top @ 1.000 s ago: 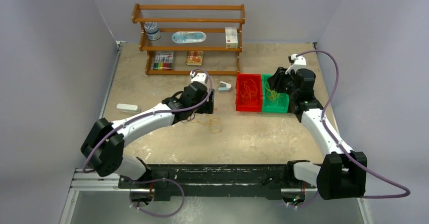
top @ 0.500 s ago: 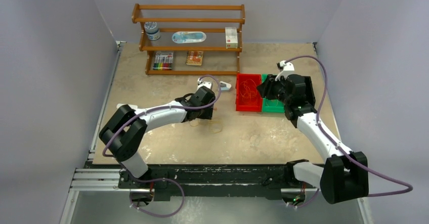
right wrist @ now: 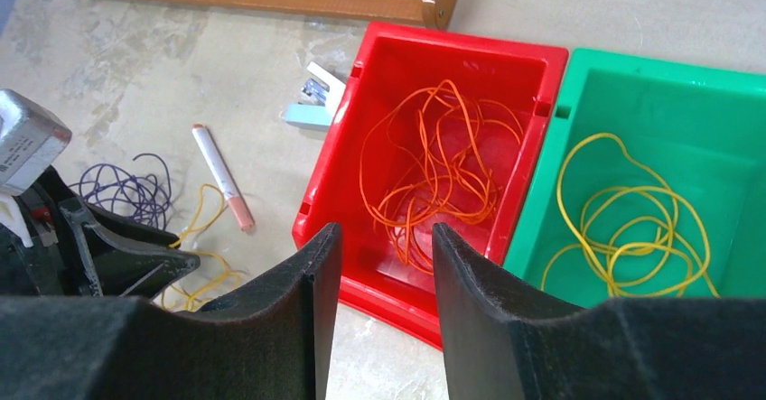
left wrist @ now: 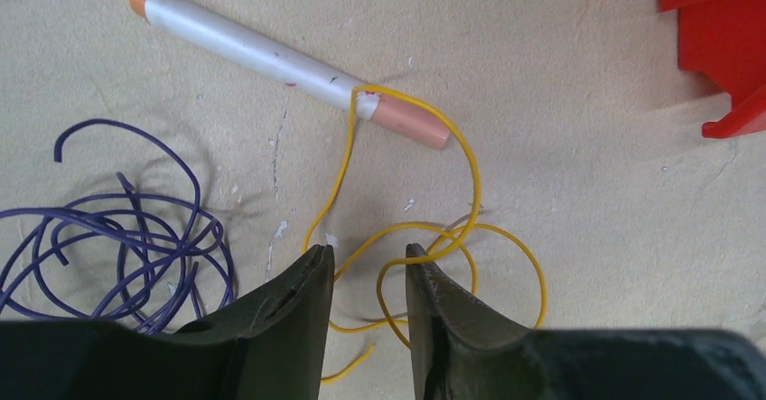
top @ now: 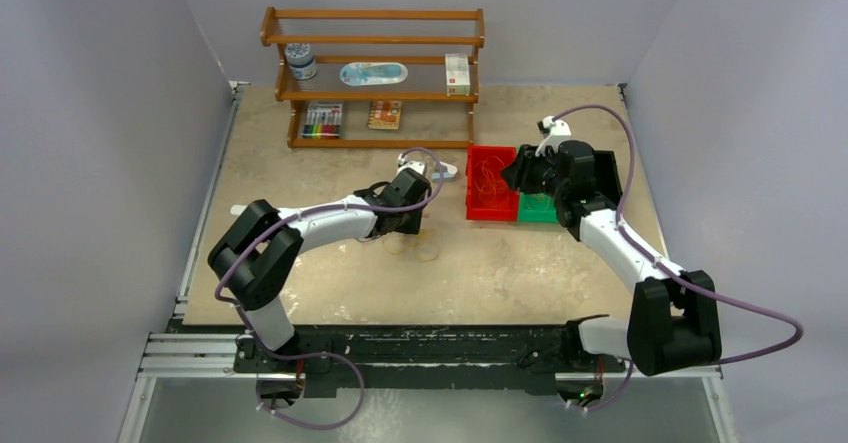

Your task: Untangle the cables

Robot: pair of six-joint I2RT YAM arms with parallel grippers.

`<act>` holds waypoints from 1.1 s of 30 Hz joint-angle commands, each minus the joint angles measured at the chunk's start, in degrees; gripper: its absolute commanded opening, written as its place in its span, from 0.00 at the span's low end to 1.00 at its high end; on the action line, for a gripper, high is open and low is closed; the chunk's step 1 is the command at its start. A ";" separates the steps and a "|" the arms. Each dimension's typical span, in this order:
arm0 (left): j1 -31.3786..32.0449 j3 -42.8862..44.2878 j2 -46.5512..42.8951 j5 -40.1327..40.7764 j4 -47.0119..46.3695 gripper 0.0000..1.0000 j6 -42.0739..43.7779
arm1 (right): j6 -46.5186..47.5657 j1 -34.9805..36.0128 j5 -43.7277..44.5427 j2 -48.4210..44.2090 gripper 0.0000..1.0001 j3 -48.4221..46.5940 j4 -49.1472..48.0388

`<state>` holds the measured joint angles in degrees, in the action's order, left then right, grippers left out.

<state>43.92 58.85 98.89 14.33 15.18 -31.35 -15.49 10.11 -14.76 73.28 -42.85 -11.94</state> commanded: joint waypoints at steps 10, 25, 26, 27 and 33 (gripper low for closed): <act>0.37 1.42 -2.82 -5.87 -3.59 0.31 1.67 | 1.65 3.31 -7.01 -1.33 0.44 -3.40 -2.92; -2.68 -1.79 -13.94 4.78 -4.54 0.47 -4.35 | -5.15 21.65 -5.18 2.41 0.53 5.27 -8.95; -2.91 -1.97 -14.17 4.89 -4.54 0.47 -4.47 | -5.51 22.27 -4.97 3.24 0.54 5.84 -9.65; -3.16 -2.10 -14.43 4.99 -4.47 0.47 -4.38 | -5.90 22.77 -4.85 3.95 0.54 6.42 -10.34; -3.71 -1.96 -15.47 6.52 -3.92 0.47 -3.50 | -7.37 25.24 -5.96 8.91 0.56 8.26 -14.37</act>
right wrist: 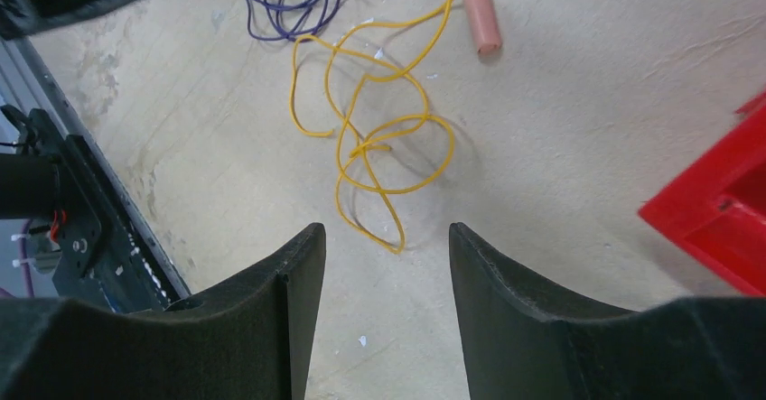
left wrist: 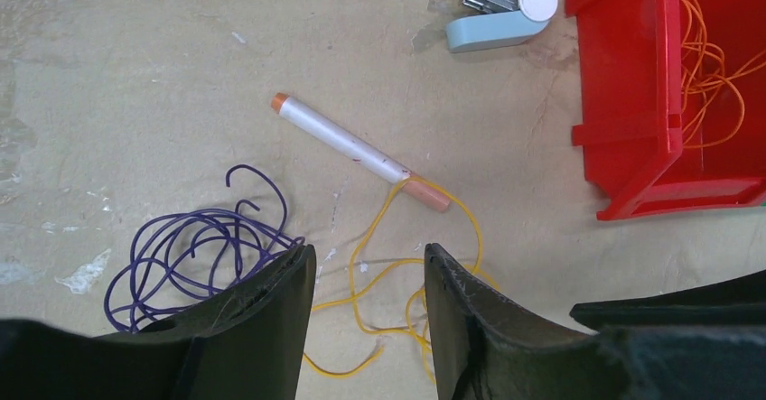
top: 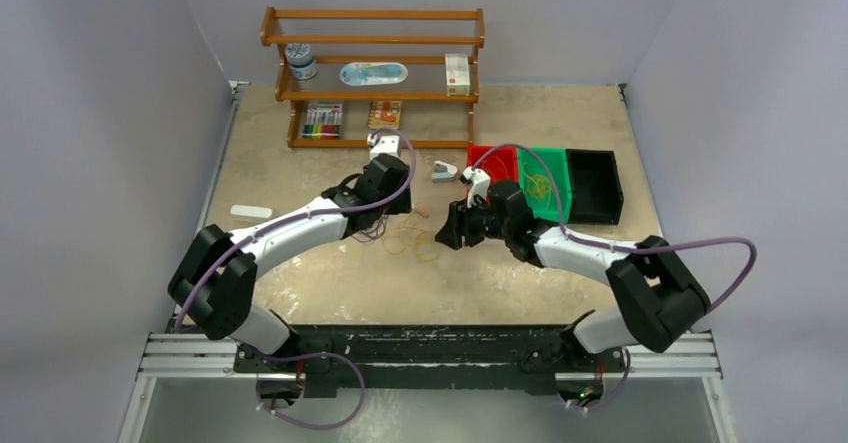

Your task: Untangle the cables

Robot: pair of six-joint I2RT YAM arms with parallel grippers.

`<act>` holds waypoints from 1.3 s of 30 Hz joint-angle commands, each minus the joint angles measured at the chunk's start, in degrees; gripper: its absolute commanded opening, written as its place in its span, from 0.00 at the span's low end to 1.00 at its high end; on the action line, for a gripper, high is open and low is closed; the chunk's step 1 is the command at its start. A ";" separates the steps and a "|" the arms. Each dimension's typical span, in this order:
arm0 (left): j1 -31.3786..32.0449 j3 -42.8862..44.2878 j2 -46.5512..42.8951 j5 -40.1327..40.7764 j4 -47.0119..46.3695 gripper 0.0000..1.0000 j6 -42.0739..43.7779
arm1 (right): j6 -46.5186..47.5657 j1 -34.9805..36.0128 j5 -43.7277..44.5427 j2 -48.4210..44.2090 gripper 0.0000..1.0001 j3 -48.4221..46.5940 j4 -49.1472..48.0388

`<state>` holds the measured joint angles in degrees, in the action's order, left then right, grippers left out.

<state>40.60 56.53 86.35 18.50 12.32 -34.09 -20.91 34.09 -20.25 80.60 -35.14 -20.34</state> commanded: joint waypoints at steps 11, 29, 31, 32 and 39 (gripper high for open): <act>-0.71 -0.68 -6.44 4.42 -1.15 0.50 0.52 | -4.18 3.26 0.05 10.50 0.55 1.72 -12.41; -0.84 -5.26 -14.07 2.55 -8.22 0.59 1.08 | -2.25 4.15 6.08 3.37 0.00 -0.83 -7.95; -0.82 -6.39 -15.89 2.18 -10.98 0.60 1.68 | -0.51 4.15 7.11 0.61 0.00 -2.55 -4.38; -0.81 -6.91 -16.77 2.08 -12.16 0.61 1.76 | 0.67 4.16 7.14 -0.87 0.00 -3.69 -2.26; -0.87 -10.51 -23.15 4.54 -20.24 0.68 4.34 | 7.12 3.74 9.33 -7.24 0.00 -12.49 7.88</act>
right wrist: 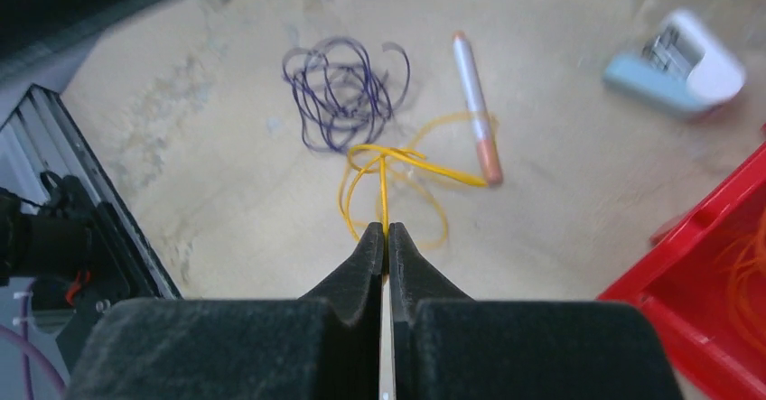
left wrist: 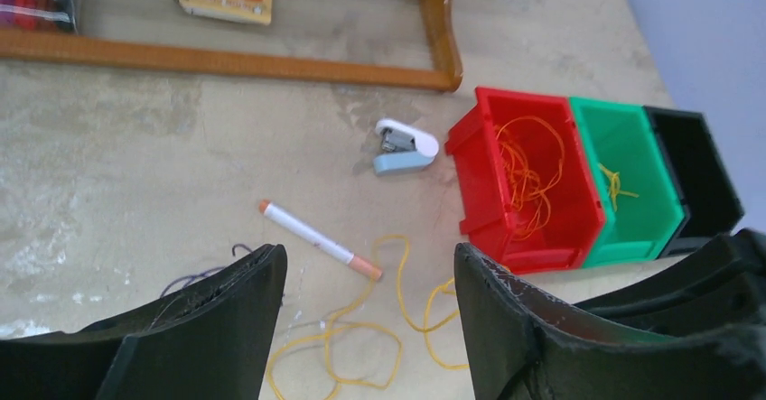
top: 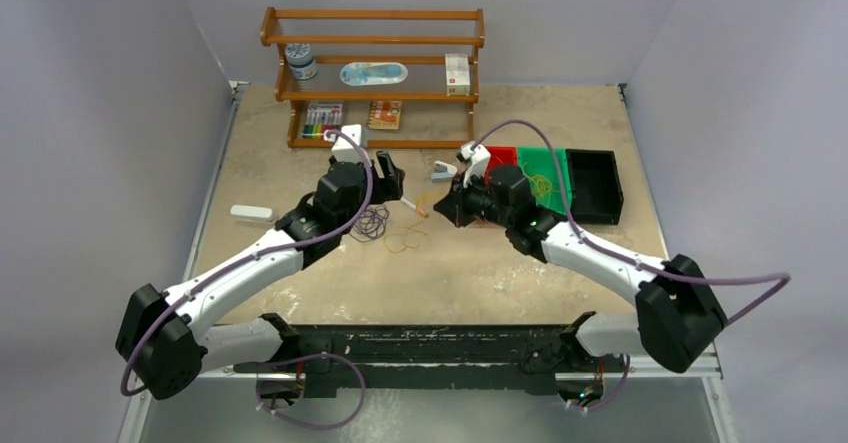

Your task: Untangle the cables

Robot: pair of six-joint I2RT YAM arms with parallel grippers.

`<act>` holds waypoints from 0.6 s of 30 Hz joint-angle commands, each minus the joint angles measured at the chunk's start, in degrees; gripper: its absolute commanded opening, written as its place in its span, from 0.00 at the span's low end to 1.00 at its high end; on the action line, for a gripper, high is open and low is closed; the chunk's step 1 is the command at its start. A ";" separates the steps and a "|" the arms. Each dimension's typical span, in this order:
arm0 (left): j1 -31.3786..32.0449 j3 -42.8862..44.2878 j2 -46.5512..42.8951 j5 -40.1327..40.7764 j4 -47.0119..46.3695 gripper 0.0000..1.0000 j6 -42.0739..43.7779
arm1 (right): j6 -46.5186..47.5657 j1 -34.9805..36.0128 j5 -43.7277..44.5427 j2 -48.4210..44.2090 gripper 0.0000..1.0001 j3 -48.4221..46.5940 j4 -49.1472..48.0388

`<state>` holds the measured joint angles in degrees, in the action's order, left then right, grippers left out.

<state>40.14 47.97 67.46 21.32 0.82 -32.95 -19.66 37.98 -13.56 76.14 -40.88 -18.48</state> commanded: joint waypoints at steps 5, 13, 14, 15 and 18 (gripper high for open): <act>-0.46 -10.33 -11.35 1.66 -21.53 0.70 7.56 | 9.32 -0.55 2.57 -3.49 0.00 -13.76 9.99; -0.47 -17.36 -13.83 -4.67 -31.70 0.72 14.22 | 15.26 -1.08 4.63 -5.11 0.00 -22.22 15.84; -0.42 -18.18 -13.63 -5.83 -32.91 0.72 14.96 | 15.72 -1.14 4.63 -5.36 0.00 -23.06 16.88; -0.48 -19.27 -13.40 -6.72 -34.22 0.72 15.59 | 16.42 -1.19 4.43 -5.60 0.00 -23.77 17.76; -0.38 -21.08 -12.44 -9.42 -38.60 0.72 16.12 | 19.15 -1.15 3.56 -6.36 0.00 -25.59 19.58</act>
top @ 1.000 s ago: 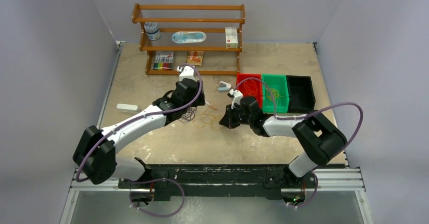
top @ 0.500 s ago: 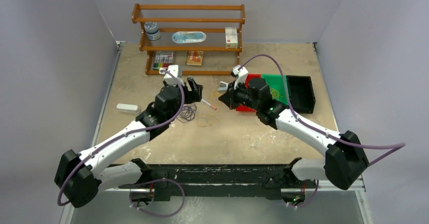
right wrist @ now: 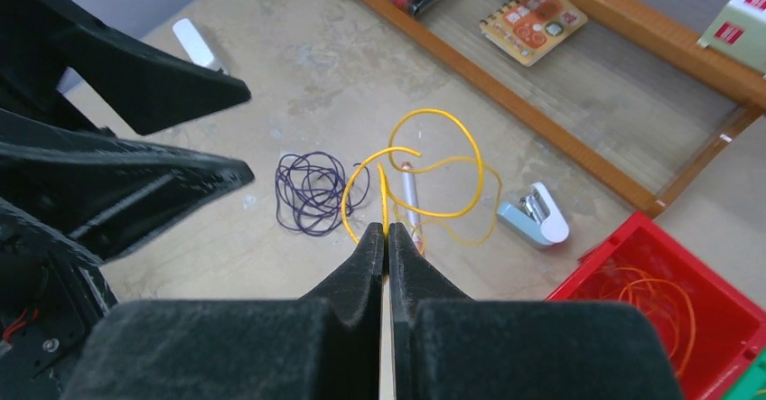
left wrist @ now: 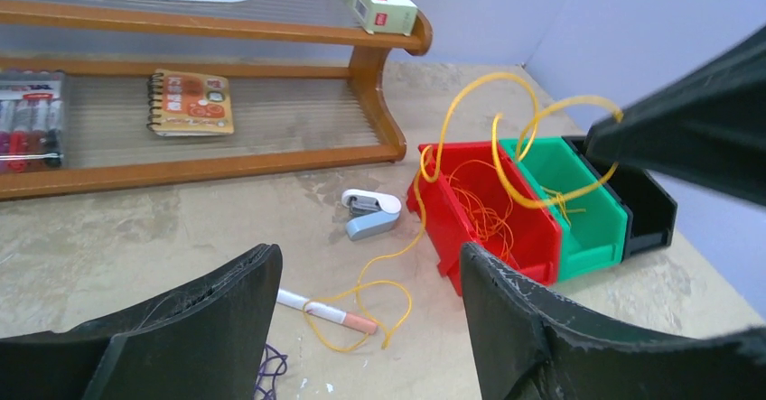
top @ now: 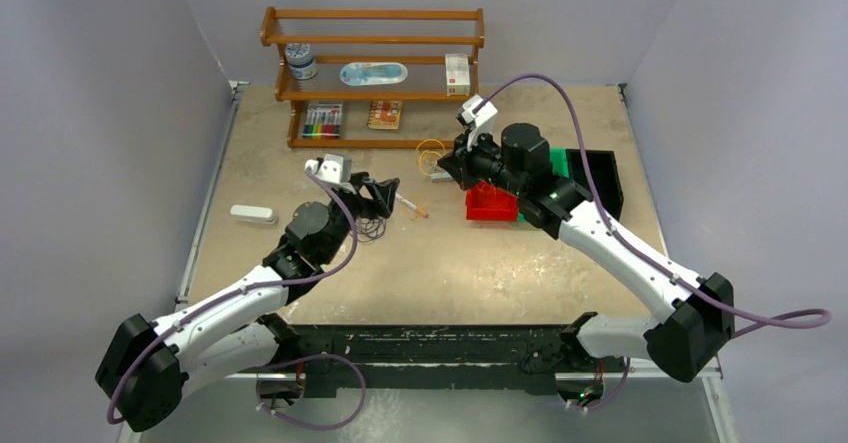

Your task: Untangle the cables

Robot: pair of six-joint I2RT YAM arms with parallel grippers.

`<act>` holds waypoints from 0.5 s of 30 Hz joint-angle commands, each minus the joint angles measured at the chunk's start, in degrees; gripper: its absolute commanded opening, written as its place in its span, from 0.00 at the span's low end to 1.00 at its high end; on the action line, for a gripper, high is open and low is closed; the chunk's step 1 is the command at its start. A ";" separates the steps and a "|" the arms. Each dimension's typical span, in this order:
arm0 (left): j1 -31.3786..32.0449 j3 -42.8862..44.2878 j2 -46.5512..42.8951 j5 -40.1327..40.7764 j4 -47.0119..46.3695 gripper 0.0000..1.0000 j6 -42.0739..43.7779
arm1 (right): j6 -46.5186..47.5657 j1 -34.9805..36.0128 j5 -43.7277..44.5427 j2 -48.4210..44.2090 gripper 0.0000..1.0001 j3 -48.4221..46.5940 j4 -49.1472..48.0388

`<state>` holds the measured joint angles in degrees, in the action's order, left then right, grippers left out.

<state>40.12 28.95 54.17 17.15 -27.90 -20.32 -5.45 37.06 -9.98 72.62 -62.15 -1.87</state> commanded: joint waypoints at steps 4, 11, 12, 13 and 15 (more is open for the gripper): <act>-0.32 -3.95 3.55 -8.54 -14.52 0.71 4.16 | 5.01 -0.28 0.22 -4.07 0.00 -6.18 3.47; 0.26 -5.68 12.05 -11.15 -22.23 0.70 4.05 | 1.66 -0.31 0.95 -5.16 0.00 -7.72 2.84; 0.36 -5.96 12.92 -11.09 -23.16 0.70 4.10 | 1.30 -0.31 1.08 -5.33 0.00 -7.60 2.67; 0.46 -6.19 14.53 -11.16 -23.91 0.70 4.22 | 0.90 -0.32 1.10 -5.38 0.00 -7.49 2.50; 0.46 -6.63 16.61 -11.44 -25.73 0.70 4.23 | 0.39 -0.32 1.17 -5.56 0.00 -7.31 2.25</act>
<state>40.29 23.33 67.88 7.64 -44.77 -16.88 -3.33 37.04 -9.85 68.45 -67.48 1.50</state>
